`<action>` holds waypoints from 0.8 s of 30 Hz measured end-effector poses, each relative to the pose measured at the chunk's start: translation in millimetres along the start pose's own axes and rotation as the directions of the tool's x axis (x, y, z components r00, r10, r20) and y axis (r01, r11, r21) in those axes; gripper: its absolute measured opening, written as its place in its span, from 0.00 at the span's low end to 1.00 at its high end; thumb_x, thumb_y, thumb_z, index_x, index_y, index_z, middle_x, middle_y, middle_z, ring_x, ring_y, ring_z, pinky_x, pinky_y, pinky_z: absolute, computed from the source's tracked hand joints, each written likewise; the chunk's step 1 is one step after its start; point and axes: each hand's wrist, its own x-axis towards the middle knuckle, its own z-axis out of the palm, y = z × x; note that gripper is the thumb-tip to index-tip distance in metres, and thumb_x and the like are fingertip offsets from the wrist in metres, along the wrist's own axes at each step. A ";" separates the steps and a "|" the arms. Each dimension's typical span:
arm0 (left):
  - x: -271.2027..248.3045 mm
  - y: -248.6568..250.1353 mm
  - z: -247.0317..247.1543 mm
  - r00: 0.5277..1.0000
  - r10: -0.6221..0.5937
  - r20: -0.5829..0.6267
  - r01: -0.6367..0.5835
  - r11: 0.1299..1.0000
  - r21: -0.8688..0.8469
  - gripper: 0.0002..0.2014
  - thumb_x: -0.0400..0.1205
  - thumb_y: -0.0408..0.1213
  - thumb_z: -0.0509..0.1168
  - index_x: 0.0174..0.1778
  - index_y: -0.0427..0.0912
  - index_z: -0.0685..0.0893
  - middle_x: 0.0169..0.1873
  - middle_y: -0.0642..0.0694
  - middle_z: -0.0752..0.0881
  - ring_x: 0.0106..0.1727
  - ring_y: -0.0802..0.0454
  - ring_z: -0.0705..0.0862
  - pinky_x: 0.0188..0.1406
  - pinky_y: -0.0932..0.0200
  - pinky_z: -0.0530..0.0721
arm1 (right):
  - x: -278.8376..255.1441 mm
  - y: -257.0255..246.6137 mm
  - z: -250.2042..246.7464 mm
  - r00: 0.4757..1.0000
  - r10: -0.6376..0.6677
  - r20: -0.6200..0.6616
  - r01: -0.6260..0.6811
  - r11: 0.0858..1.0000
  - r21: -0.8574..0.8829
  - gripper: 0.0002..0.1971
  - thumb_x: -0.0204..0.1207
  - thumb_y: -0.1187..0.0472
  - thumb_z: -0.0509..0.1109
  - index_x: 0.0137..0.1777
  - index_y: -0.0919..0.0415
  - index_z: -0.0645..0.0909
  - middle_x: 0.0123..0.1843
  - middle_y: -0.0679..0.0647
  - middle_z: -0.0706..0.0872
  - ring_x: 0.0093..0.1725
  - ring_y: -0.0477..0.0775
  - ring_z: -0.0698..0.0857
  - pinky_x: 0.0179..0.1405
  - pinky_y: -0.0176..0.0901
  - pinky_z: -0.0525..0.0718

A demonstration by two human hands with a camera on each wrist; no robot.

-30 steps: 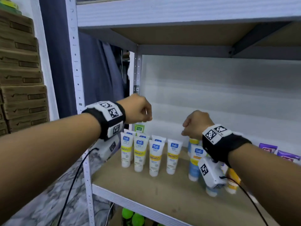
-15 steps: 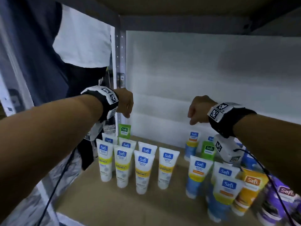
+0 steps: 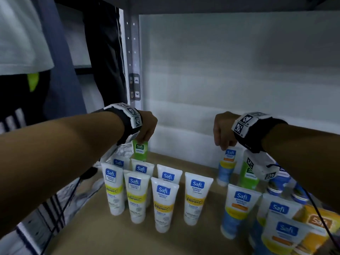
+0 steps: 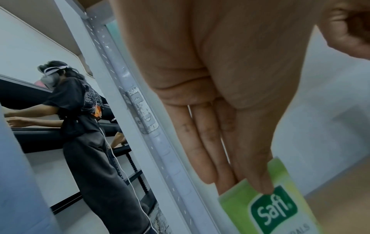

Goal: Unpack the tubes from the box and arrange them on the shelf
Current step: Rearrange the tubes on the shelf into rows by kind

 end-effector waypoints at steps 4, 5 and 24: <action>-9.0 2.2 -1.7 0.993 0.041 -0.110 -0.024 0.988 0.154 0.11 0.70 0.28 0.75 0.48 0.38 0.92 0.31 0.49 0.88 0.31 0.61 0.80 0.18 0.82 0.69 | -7.1 -6.8 -2.2 0.999 -0.038 -0.006 0.038 0.999 0.002 0.10 0.53 0.75 0.83 0.36 0.68 0.91 0.28 0.62 0.89 0.27 0.57 0.88 0.30 0.49 0.90; -11.9 3.2 -6.9 0.988 0.053 -0.144 -0.030 0.987 0.160 0.11 0.71 0.28 0.73 0.49 0.38 0.92 0.35 0.45 0.87 0.37 0.57 0.79 0.19 0.82 0.69 | -10.0 -8.9 -4.4 0.999 -0.043 -0.020 0.043 0.999 0.005 0.10 0.53 0.75 0.82 0.36 0.68 0.91 0.31 0.64 0.90 0.29 0.59 0.89 0.31 0.49 0.90; -181.6 46.6 -79.4 0.717 0.017 -0.696 -0.053 0.998 -0.030 0.09 0.77 0.33 0.65 0.47 0.51 0.86 0.45 0.45 0.78 0.53 0.37 0.82 0.49 0.53 0.83 | -198.1 -69.6 -99.7 0.843 -0.063 -0.534 0.015 0.996 -0.093 0.09 0.63 0.70 0.80 0.40 0.57 0.92 0.32 0.45 0.84 0.35 0.46 0.84 0.41 0.35 0.81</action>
